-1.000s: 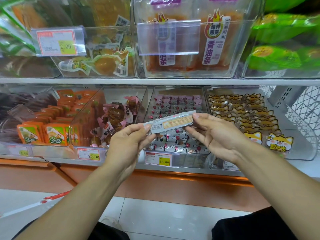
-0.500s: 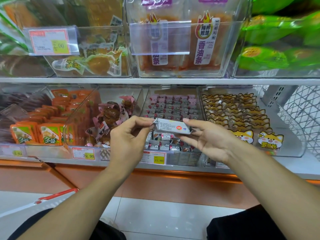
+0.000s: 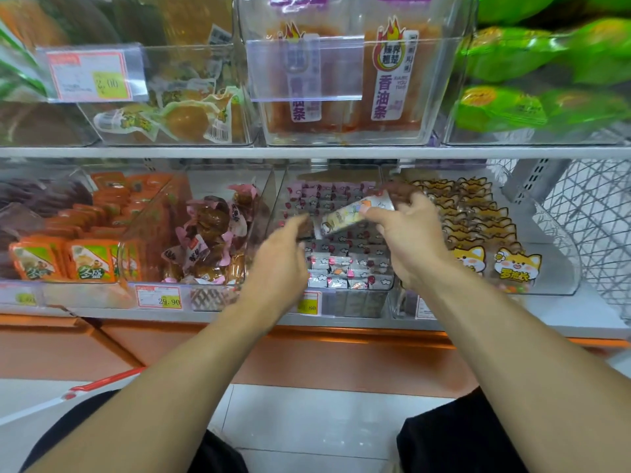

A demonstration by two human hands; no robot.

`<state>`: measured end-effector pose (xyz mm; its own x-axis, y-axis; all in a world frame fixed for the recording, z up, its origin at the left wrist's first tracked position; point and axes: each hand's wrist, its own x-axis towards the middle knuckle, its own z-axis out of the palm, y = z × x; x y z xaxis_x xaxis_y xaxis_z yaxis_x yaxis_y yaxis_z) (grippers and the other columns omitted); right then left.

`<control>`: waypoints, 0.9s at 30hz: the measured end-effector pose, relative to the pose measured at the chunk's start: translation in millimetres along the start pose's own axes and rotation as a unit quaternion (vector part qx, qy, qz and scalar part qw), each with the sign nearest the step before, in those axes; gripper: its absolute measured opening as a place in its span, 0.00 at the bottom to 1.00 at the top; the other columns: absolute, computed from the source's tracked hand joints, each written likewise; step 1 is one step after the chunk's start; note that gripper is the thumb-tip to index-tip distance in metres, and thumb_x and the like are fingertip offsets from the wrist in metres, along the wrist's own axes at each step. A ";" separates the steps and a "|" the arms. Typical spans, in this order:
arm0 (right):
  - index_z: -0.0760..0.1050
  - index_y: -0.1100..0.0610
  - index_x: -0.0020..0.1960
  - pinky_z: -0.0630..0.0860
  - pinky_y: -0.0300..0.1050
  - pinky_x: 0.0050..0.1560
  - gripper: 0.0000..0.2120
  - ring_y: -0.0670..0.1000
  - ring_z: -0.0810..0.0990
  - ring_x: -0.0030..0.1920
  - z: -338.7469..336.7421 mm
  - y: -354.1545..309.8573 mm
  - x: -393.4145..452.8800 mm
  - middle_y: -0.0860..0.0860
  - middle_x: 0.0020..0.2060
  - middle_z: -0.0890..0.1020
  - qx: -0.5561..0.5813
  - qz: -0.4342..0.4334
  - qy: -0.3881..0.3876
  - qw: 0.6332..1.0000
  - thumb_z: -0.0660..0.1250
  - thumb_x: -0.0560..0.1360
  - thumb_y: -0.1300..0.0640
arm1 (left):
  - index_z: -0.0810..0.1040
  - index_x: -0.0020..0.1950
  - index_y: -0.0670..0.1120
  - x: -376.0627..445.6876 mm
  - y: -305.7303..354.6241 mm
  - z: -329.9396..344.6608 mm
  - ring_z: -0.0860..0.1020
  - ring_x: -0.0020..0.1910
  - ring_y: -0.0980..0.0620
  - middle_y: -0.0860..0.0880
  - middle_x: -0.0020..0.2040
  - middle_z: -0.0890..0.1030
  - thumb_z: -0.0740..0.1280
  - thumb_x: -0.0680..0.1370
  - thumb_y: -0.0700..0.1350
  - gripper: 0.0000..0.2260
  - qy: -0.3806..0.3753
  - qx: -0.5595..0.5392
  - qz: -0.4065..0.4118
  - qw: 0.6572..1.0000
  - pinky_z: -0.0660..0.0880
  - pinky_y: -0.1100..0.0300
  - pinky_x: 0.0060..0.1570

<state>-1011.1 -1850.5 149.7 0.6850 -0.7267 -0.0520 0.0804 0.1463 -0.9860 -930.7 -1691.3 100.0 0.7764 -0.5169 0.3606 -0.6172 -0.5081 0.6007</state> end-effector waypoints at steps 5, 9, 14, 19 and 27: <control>0.74 0.47 0.54 0.79 0.48 0.59 0.15 0.46 0.83 0.54 12.6 6.4 3.2 0.45 0.53 0.84 -0.150 -0.140 -0.024 0.978 0.74 0.75 0.61 | 0.66 0.73 0.40 1.4 3.3 9.1 0.65 0.72 0.40 0.38 0.70 0.73 0.58 0.83 0.54 0.23 -0.107 0.179 -0.009 0.978 0.61 0.46 0.75; 0.73 0.44 0.59 0.75 0.50 0.66 0.19 0.46 0.79 0.61 26.3 9.3 8.5 0.45 0.58 0.82 -0.208 -0.202 -0.068 0.955 0.75 0.74 0.60 | 0.64 0.77 0.43 -1.4 -2.9 11.0 0.53 0.80 0.43 0.42 0.77 0.67 0.46 0.82 0.66 0.34 -0.158 0.279 0.032 0.947 0.43 0.48 0.80; 0.72 0.41 0.60 0.76 0.51 0.65 0.22 0.43 0.79 0.59 36.6 9.7 20.2 0.38 0.54 0.80 -0.266 -0.221 -0.104 0.932 0.76 0.73 0.58 | 0.53 0.82 0.43 -9.5 -0.7 11.8 0.44 0.82 0.45 0.45 0.82 0.58 0.41 0.80 0.70 0.40 -0.183 0.316 0.030 0.930 0.37 0.45 0.79; 0.75 0.49 0.65 0.76 0.55 0.66 0.22 0.50 0.78 0.63 40.9 13.7 23.2 0.46 0.61 0.81 -0.318 -0.230 -0.119 0.912 0.75 0.74 0.55 | 0.49 0.83 0.43 -17.9 -0.5 9.6 0.41 0.82 0.45 0.45 0.82 0.55 0.40 0.79 0.71 0.41 -0.194 0.336 0.033 0.921 0.38 0.43 0.78; 0.74 0.42 0.59 0.75 0.53 0.66 0.19 0.42 0.78 0.63 38.2 7.8 20.6 0.39 0.58 0.81 -0.274 -0.258 -0.168 0.911 0.74 0.74 0.59 | 0.48 0.83 0.45 -25.6 -3.1 4.1 0.41 0.82 0.43 0.44 0.83 0.53 0.41 0.80 0.71 0.40 -0.197 0.350 0.051 0.914 0.40 0.44 0.79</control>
<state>-968.6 -1838.7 147.0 0.8488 -0.3435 0.4019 0.1444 -0.5806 -0.8013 -949.2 -1679.4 86.0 0.6896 -0.7239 0.0222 -0.7208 -0.6890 -0.0755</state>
